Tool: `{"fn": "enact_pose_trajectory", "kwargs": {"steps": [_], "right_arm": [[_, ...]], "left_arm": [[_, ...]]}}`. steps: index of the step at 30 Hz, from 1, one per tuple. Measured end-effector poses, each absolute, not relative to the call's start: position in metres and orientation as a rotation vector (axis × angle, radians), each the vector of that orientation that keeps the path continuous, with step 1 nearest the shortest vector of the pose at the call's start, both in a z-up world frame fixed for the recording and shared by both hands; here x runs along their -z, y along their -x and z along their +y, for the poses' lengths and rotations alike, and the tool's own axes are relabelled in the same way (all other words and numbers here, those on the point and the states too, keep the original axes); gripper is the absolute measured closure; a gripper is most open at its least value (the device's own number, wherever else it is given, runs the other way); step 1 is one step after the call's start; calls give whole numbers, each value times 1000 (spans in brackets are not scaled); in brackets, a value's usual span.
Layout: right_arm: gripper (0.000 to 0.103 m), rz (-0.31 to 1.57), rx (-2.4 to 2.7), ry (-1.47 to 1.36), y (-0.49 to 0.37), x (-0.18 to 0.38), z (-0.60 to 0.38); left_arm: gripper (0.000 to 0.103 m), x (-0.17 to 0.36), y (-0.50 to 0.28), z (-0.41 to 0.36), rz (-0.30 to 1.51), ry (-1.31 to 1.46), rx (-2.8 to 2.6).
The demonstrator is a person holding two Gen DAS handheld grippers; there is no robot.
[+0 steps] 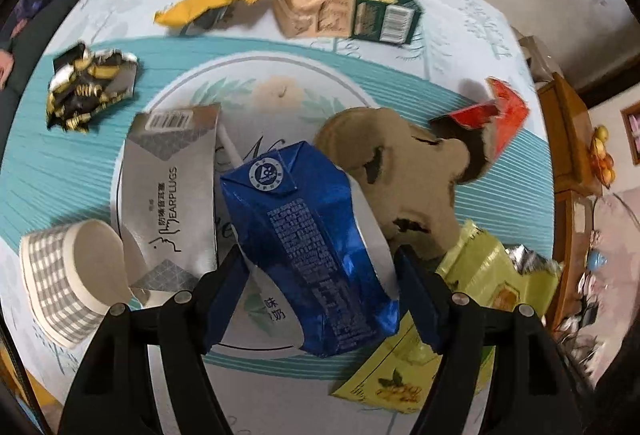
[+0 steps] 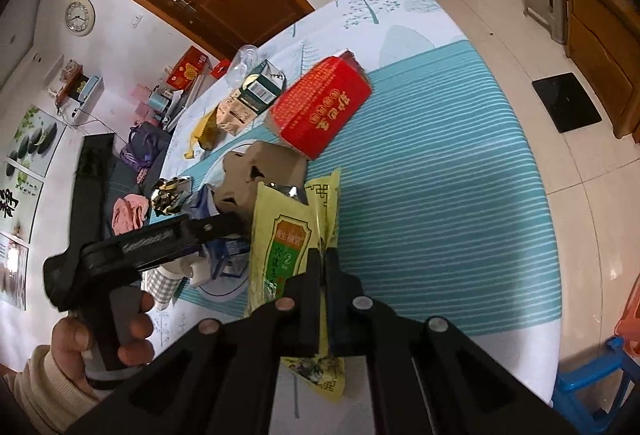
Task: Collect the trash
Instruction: 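Grasp the blue milk carton with the left tool while the right tool grasps the yellow snack bag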
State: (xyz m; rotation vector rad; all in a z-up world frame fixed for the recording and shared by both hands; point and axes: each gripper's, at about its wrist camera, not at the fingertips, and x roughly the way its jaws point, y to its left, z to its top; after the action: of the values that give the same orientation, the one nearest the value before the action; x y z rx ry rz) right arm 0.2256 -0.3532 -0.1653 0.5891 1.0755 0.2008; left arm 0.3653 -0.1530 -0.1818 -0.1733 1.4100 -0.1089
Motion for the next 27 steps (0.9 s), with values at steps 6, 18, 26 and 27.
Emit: {"fn": "enact_pose_trajectory", "kwargs": {"steps": [6, 18, 26, 27], "right_arm": [[102, 1075, -211, -595, -223, 164, -350], [102, 1035, -245, -571, -195, 141, -329], [102, 980, -207, -559, -154, 116, -301], [102, 971, -197, -559, -147, 112, -298]], "left_arm": [[36, 185, -366, -149, 1418, 221, 113], [37, 136, -303, -139, 1291, 118, 321], [37, 99, -249, -112, 1239, 38, 434], [37, 97, -242, -107, 1233, 26, 450]]}}
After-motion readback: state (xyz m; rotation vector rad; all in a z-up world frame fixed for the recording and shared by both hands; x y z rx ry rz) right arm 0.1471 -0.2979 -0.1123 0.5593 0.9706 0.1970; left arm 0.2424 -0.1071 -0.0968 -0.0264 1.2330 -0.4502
